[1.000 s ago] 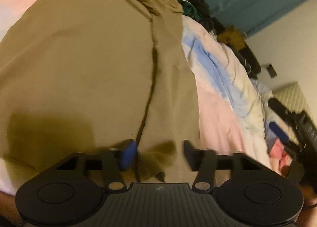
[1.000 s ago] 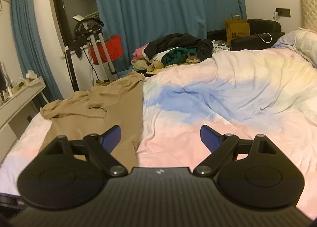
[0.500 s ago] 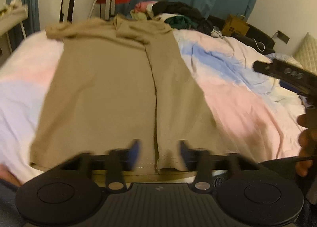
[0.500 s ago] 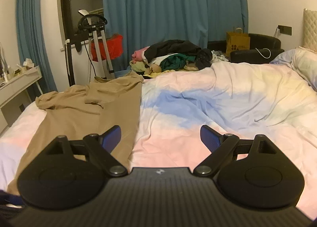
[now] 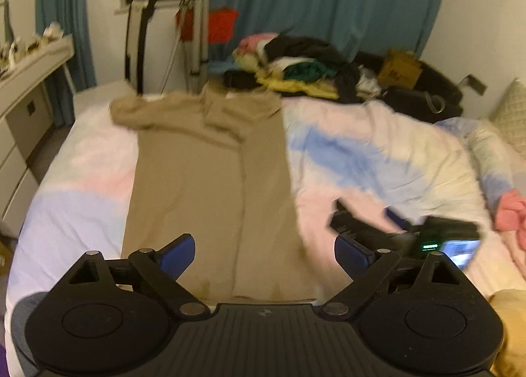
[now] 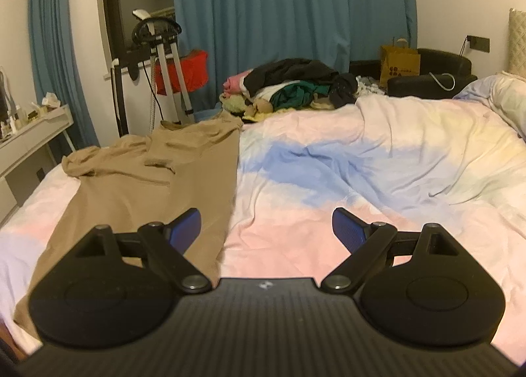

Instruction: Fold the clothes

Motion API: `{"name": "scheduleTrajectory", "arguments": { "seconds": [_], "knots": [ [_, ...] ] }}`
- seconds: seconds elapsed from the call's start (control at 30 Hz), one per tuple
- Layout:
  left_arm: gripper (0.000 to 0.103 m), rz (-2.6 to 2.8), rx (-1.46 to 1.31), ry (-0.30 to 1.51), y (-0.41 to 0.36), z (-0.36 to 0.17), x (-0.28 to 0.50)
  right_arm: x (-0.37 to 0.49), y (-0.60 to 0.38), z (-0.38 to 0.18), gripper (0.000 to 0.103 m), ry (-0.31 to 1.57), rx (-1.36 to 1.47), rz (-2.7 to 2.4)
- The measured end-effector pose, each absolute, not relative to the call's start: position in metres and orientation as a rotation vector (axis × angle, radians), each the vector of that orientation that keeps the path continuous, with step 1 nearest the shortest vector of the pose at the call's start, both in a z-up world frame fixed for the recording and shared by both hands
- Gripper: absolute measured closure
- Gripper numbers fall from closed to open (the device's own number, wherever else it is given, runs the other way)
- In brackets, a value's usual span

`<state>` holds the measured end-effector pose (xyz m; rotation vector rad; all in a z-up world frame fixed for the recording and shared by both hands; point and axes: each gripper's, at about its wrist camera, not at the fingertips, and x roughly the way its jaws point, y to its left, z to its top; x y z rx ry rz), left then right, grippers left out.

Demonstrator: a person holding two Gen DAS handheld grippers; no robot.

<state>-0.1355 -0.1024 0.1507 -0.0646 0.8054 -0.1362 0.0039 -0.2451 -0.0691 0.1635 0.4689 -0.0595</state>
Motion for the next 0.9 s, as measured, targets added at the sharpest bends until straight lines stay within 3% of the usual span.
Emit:
{"name": "scheduleTrajectory", "arguments": {
  "seconds": [0.53, 0.7, 0.9],
  "knots": [
    [0.005, -0.200, -0.084, 0.621, -0.102, 0.168, -0.116, 0.008, -0.243, -0.072, 0.015, 0.498, 0.166, -0.043],
    [0.004, -0.216, -0.172, 0.571, -0.079, 0.125, -0.083, 0.017, -0.251, -0.063, 0.015, 0.517, 0.219, -0.006],
    [0.002, -0.172, -0.073, 0.550, -0.048, 0.070, -0.037, 0.047, -0.238, -0.038, 0.015, 0.461, 0.155, 0.079]
  ]
}}
